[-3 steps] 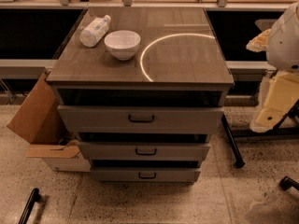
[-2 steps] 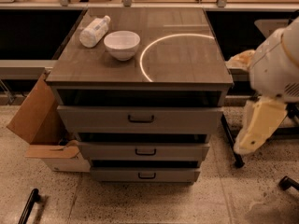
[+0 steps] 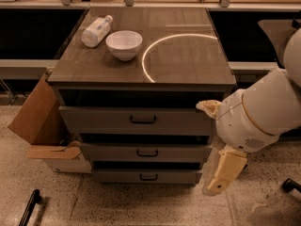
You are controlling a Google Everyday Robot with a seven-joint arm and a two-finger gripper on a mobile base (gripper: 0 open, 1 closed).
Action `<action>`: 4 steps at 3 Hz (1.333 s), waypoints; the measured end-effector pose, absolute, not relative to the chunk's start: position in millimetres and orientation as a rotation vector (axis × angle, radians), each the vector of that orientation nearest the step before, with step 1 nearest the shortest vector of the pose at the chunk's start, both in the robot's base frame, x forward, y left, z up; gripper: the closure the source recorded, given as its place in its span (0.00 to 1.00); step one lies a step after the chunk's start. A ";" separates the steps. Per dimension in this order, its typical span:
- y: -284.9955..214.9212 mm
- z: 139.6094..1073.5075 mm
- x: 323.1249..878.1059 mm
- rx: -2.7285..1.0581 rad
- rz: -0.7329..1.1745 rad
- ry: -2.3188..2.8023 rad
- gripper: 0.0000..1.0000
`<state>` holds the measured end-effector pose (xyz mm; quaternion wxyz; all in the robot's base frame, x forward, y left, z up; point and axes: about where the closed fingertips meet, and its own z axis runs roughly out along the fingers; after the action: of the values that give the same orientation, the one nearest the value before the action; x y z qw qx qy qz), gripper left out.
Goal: Open middle drawer
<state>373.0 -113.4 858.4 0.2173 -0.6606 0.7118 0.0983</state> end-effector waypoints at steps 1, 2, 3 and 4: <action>-114.4 858.3 373.0 -1.832 0.269 1.973 0.00; -118.2 826.1 379.9 -1.843 0.283 2.010 0.00; -127.3 759.3 389.5 -1.886 0.315 2.034 0.00; -132.5 686.3 394.4 -1.927 0.366 2.031 0.00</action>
Offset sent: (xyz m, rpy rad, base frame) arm 0.0185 -0.0125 -0.0843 -0.0464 0.0900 -0.0202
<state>394.4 -132.5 686.3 0.1583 -0.6740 0.7102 0.1279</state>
